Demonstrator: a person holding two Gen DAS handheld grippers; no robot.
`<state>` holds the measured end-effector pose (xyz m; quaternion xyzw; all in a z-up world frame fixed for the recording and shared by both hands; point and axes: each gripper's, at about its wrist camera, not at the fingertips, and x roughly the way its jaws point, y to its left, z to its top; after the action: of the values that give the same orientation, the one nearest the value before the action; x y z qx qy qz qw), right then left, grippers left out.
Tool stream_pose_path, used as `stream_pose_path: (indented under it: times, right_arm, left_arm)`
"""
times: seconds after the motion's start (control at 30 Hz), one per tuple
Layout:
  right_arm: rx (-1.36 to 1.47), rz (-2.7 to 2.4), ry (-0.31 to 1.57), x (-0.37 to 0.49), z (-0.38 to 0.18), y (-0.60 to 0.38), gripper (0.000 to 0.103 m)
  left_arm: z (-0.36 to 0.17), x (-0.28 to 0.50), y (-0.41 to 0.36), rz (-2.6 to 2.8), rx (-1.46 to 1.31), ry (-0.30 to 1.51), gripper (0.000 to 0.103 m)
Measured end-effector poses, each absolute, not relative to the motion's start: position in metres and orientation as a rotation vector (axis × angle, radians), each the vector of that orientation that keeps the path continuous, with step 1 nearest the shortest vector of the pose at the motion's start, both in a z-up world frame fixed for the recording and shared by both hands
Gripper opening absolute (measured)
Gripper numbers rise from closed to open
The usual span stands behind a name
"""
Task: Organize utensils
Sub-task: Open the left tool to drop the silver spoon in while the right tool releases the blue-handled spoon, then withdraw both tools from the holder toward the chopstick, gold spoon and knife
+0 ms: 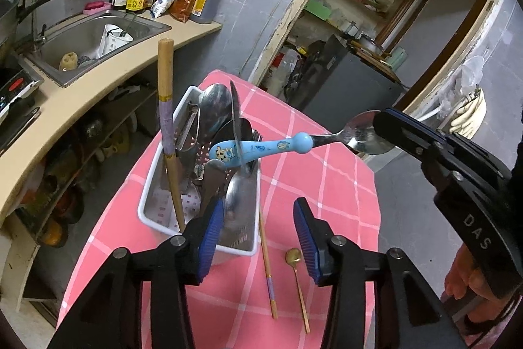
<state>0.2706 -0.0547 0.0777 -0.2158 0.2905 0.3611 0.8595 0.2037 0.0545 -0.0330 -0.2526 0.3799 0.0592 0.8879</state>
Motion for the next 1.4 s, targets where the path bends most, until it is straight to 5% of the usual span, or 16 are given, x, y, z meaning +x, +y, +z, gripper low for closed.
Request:
stream_pose_path:
  times: [0.13,0.6,0.77,0.93,1.07,1.23,1.4]
  right_arm:
    - [-0.454,0.759,0.61,0.271,0.077,-0.054,0.002]
    - [-0.375,0.815,0.672,0.28,0.076,-0.046,0.004]
    - [-0.227,0.845,0.71,0.288,0.069,-0.05,0.006]
    - [-0.044,0.84,0.702,0.287,0.064,-0.074,0.042]
    - [0.036,0.757,0.666,0.276,0.062,-0.101,0.047]
    - [0.083,0.593,0.6,0.255,0.056,-0.144,0.088]
    - [0.066,0.431,0.604,0.224,0.032,-0.186,0.097]
  left_arm:
    - [-0.028,0.197,0.056,0.113,-0.539,0.78,0.056]
    - [-0.014,0.164,0.076,0.122,-0.55,0.68,0.063]
    - [-0.005,0.15,0.087,0.17,-0.528,0.625,0.073]
    - [-0.001,0.143,0.095,0.199,-0.507,0.61,0.076]
    - [-0.002,0.141,0.093,0.2,-0.499,0.605,0.079]
    - [0.0,0.138,0.08,0.172,-0.452,0.581,0.088]
    - [-0.005,0.133,0.061,0.113,-0.394,0.578,0.096]
